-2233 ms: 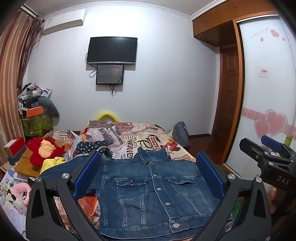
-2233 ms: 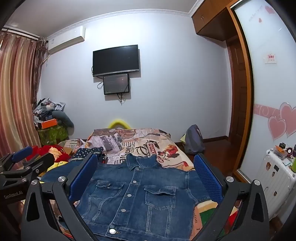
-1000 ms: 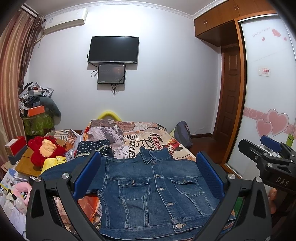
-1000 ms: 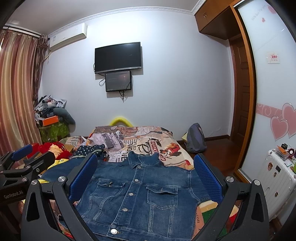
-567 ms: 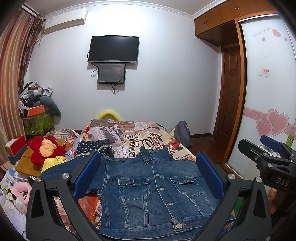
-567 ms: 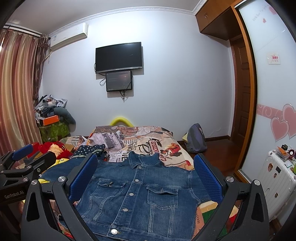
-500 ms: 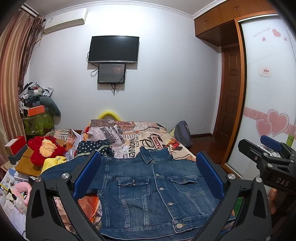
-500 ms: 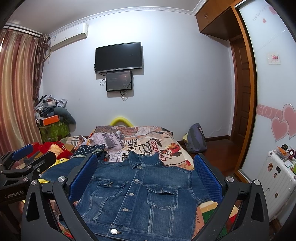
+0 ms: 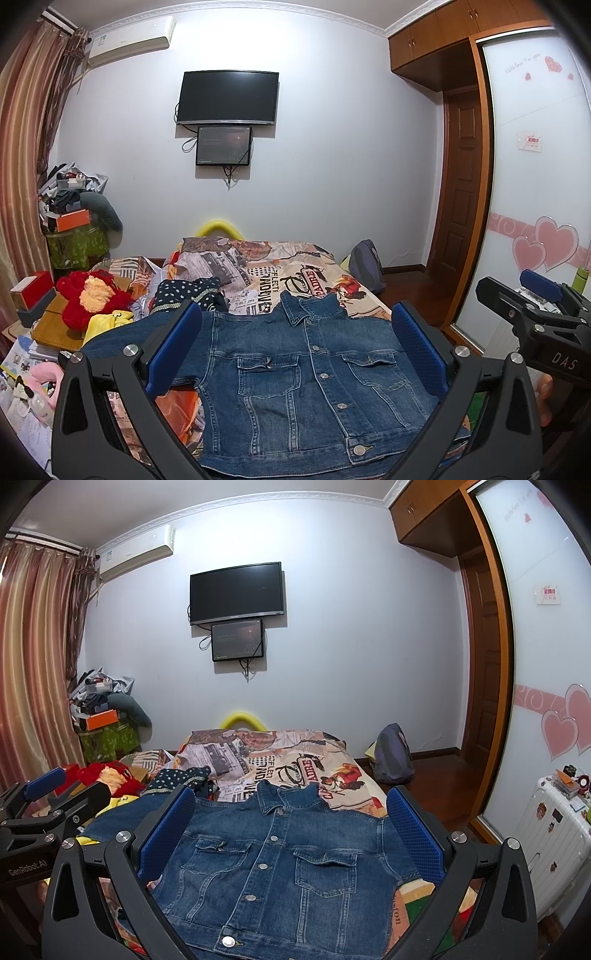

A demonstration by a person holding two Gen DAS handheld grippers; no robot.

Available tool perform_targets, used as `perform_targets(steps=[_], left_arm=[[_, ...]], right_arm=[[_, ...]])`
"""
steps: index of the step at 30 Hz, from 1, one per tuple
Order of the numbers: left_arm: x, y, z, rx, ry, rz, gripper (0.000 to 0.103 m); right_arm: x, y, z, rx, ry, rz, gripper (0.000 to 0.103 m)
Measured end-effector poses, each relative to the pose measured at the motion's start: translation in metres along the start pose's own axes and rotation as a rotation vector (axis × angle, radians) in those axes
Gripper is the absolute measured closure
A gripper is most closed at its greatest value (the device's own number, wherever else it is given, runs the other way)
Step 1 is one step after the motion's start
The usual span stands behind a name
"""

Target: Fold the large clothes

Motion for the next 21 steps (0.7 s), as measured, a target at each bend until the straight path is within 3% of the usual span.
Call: perform_targets(steps=[21], left_arm=[[-0.004, -0.029, -0.012, 0.032, 0.002, -0.041, 0.000]], right_arm=[[-0.006, -0.026, 0.004, -0.008, 0.003, -0.068, 0.000]])
Point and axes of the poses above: each gripper's, at about its wrist camera, not at the fingertips, and y roughly against the way its jaws point, z to its right, x to its top, the point moved 7 cm from there along -y, roughly the way its jaws point, and after that the axes turned 12 degrees about x, right-handed, at the moved point
